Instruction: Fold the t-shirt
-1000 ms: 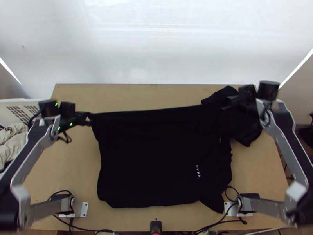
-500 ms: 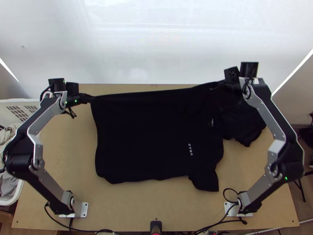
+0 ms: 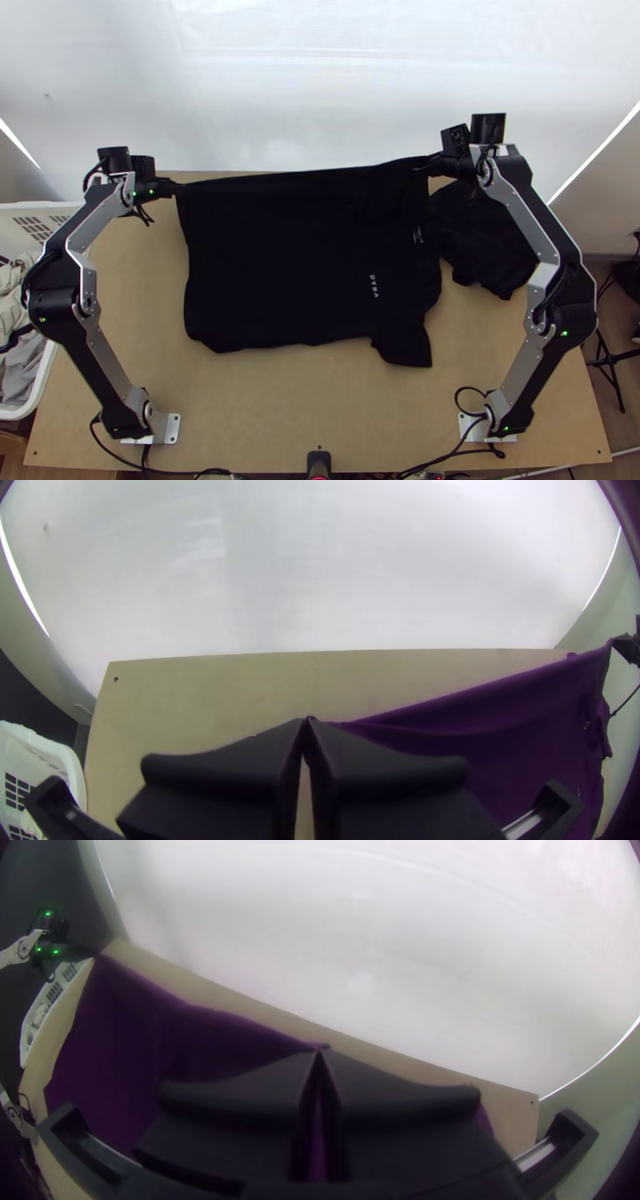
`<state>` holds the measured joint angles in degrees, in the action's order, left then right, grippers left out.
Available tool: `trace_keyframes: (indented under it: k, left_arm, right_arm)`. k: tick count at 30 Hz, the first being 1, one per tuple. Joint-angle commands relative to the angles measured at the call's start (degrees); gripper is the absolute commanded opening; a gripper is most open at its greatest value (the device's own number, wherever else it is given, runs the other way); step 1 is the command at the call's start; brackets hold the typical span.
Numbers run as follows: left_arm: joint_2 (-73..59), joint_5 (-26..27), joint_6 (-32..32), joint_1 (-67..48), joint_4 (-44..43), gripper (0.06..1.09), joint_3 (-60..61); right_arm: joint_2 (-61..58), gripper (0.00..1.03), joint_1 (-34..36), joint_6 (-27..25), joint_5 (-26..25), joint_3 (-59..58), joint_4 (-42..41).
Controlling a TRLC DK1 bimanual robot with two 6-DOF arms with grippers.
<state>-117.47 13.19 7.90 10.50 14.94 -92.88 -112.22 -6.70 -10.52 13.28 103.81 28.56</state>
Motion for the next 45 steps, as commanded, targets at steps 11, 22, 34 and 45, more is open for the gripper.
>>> trace_keyframes:
  k: [11,22,34,45]
  left_arm:
    - [4.5,-0.6,0.1,-0.6,5.4,1.04,-0.4]
    - [24.7,0.0,14.4,-4.6,20.6,1.04,10.2]
    - [37.1,-1.6,15.0,-8.9,22.3,1.04,18.4]
    - [39.5,-6.7,13.7,-13.5,24.8,1.04,18.9]
  right_arm:
    - [4.7,0.89,0.2,3.1,-0.2,-0.2,9.7]
    - [25.1,0.89,4.2,4.1,3.2,-20.8,34.5]
    - [43.6,0.98,1.1,-0.4,4.7,-45.7,35.0]
    - [50.3,0.5,4.5,6.5,7.0,-58.8,21.5]
